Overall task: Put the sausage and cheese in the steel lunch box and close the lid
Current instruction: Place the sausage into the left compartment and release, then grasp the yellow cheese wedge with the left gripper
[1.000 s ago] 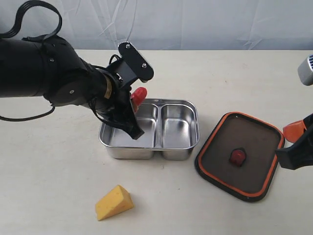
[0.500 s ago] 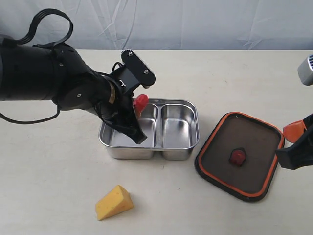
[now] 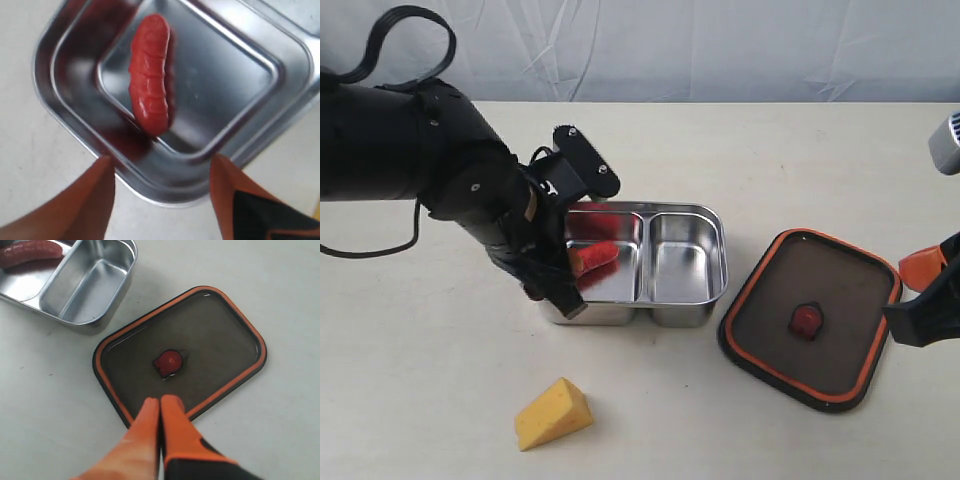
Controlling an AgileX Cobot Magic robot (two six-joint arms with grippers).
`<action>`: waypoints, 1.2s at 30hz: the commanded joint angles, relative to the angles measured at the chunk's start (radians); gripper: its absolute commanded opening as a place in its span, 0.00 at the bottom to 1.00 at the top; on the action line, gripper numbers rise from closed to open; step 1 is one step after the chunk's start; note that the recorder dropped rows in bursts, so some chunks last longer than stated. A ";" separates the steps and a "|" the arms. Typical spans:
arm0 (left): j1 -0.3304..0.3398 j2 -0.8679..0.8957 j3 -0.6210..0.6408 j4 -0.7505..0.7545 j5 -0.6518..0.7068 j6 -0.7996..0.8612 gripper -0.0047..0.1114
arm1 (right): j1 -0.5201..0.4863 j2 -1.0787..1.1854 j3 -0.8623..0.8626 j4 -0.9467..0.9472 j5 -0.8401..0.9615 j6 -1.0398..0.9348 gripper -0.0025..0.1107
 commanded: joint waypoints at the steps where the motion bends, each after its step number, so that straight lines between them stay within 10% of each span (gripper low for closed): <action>1: 0.003 -0.080 -0.004 -0.196 0.142 0.183 0.51 | -0.005 -0.005 0.007 -0.009 -0.002 0.001 0.02; 7: 0.003 -0.151 -0.002 -0.478 0.311 0.369 0.51 | -0.005 -0.005 0.007 -0.009 -0.002 0.001 0.02; 15: 0.003 -0.151 0.085 -0.492 0.320 0.471 0.67 | -0.005 -0.005 0.007 -0.009 -0.002 0.001 0.02; 36: -0.096 -0.056 0.204 -0.582 0.059 0.682 0.64 | -0.005 -0.005 0.007 -0.009 -0.007 0.001 0.02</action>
